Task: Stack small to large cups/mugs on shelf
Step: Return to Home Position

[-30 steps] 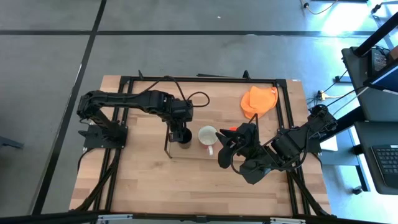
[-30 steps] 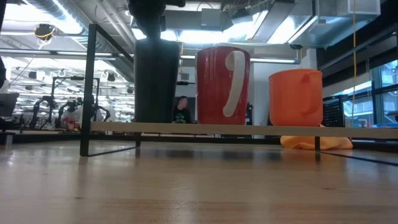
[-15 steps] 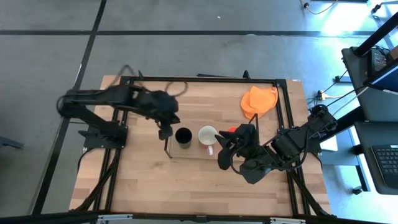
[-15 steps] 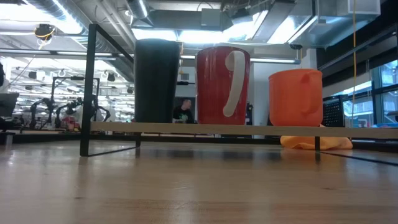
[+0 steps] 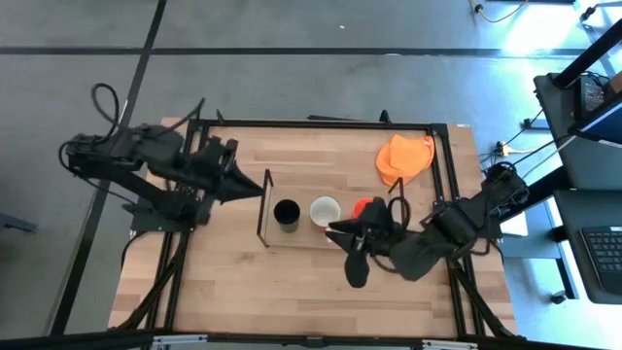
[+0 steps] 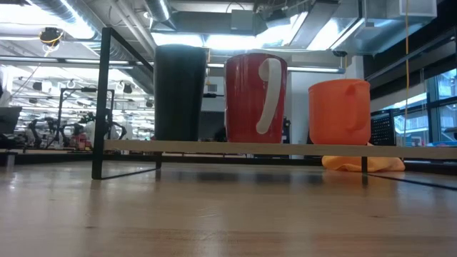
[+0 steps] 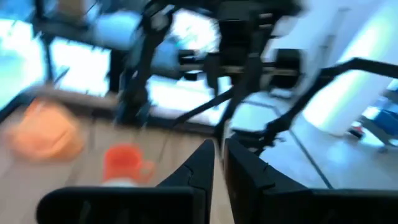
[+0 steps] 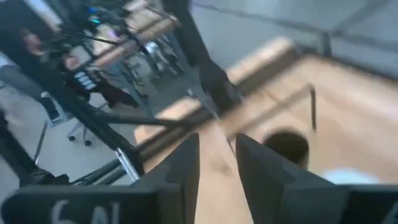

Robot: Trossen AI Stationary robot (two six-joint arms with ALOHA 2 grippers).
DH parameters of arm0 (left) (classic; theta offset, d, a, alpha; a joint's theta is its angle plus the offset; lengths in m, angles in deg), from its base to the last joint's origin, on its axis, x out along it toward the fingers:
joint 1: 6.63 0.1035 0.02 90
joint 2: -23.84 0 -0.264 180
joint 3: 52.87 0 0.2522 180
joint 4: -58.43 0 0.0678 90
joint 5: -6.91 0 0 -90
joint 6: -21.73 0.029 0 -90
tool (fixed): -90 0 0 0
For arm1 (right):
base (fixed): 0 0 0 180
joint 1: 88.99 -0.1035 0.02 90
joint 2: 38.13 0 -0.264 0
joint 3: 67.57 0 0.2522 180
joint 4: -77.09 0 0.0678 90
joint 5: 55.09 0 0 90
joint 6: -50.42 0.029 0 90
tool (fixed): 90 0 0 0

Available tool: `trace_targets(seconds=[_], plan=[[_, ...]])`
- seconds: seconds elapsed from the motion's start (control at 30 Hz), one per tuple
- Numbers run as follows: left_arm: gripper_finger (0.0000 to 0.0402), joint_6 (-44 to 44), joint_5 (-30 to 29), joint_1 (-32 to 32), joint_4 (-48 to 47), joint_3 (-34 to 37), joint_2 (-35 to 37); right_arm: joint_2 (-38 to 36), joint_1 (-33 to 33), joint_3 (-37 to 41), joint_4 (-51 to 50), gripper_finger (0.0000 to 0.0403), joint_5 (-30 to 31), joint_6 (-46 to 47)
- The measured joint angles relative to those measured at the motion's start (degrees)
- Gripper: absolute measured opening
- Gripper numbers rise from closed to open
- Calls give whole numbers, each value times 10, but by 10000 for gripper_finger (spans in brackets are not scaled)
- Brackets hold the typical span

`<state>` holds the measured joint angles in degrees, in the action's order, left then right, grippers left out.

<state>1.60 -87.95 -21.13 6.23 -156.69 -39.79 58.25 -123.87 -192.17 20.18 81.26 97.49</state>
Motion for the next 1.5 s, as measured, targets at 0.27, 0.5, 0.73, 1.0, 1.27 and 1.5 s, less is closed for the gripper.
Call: trace_targets(seconds=[0.27, 0.5, 0.73, 1.0, 1.27, 1.5], plan=[[30, 69, -1, -75, 67, 0, -2, 0, -2, -9, 82, 106, -91, -94], [30, 127, 10, -148, 201, 5, -6, 17, 3, -9, 325, 106, -334, -297], [31, 131, 63, -196, 418, 127, 3, 34, 25, 31, 513, 106, -447, -326], [31, 124, 89, -223, 644, 301, 45, 26, 51, 154, 670, 106, -464, -275], [31, 142, 68, -208, 648, 412, 159, -72, 88, 301, 673, 106, -434, -252], [31, 150, 41, -160, 580, 477, 289, -184, 119, 403, 674, 106, -427, -280]])
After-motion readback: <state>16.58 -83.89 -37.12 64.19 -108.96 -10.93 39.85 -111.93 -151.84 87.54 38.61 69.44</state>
